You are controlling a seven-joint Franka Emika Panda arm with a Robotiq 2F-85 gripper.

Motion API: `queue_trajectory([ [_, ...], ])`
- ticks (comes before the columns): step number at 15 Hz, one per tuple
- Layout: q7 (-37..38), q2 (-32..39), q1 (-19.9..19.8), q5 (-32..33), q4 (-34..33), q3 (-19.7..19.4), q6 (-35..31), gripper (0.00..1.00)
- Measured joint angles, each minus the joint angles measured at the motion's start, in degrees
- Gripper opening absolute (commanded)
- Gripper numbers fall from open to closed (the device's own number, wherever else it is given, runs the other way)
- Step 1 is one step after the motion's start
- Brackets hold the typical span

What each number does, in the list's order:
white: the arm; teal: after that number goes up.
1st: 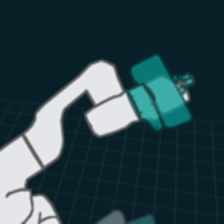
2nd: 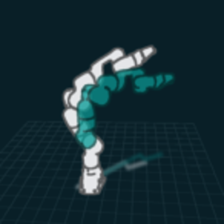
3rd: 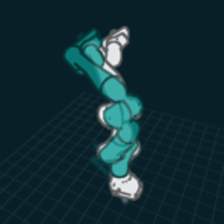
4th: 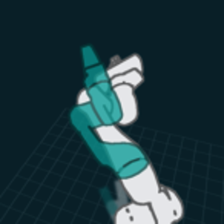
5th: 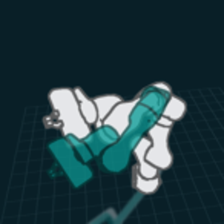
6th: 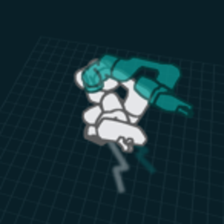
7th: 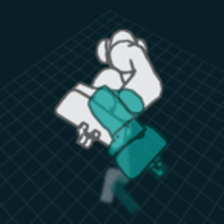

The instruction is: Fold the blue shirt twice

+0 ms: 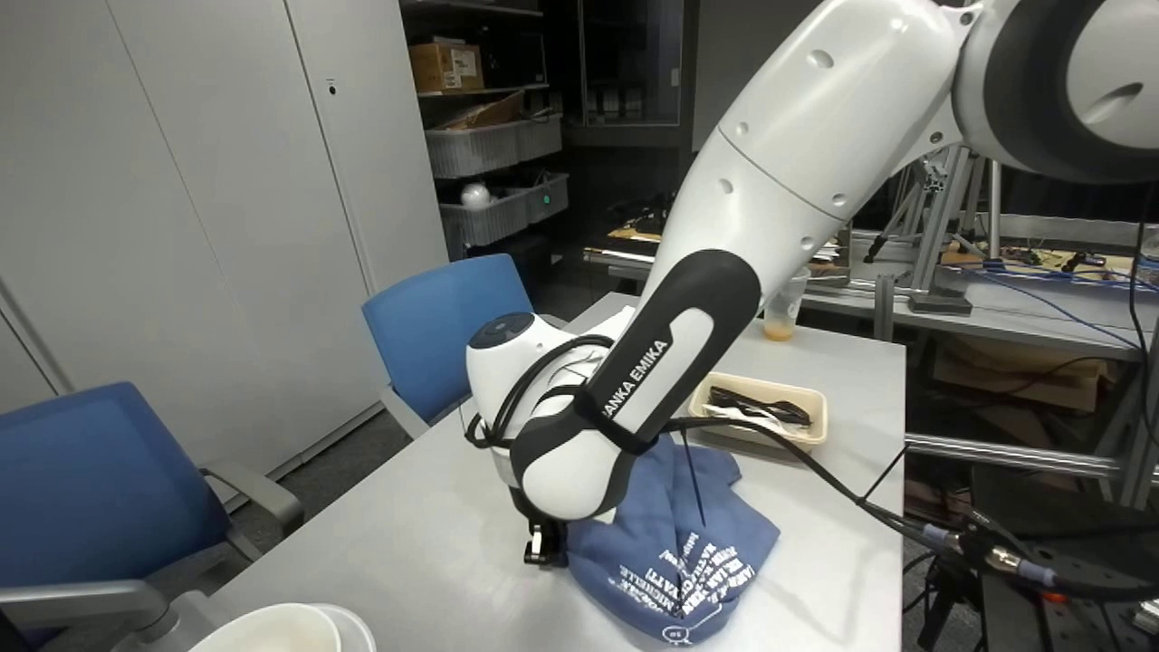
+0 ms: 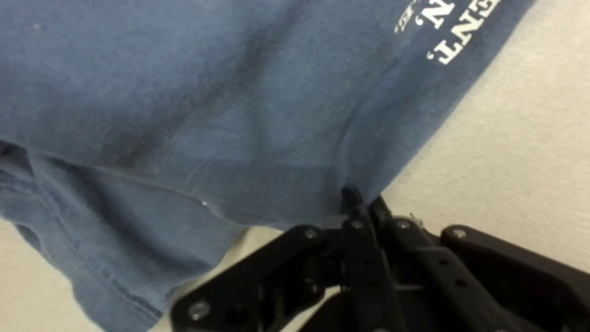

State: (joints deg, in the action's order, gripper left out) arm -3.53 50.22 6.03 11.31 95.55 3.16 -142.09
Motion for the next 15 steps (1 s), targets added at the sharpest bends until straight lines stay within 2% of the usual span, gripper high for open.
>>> queue_trajectory([
  [4, 0.05, -4.37, -0.02, -0.04, 4.71, 0.06, -1.03, 0.01],
  [11, 2.26, -20.57, -0.52, -4.86, 25.45, 1.06, -11.83, 0.01],
  [15, 6.92, -29.3, 0.08, -6.93, 38.36, 1.82, -19.09, 0.01],
])
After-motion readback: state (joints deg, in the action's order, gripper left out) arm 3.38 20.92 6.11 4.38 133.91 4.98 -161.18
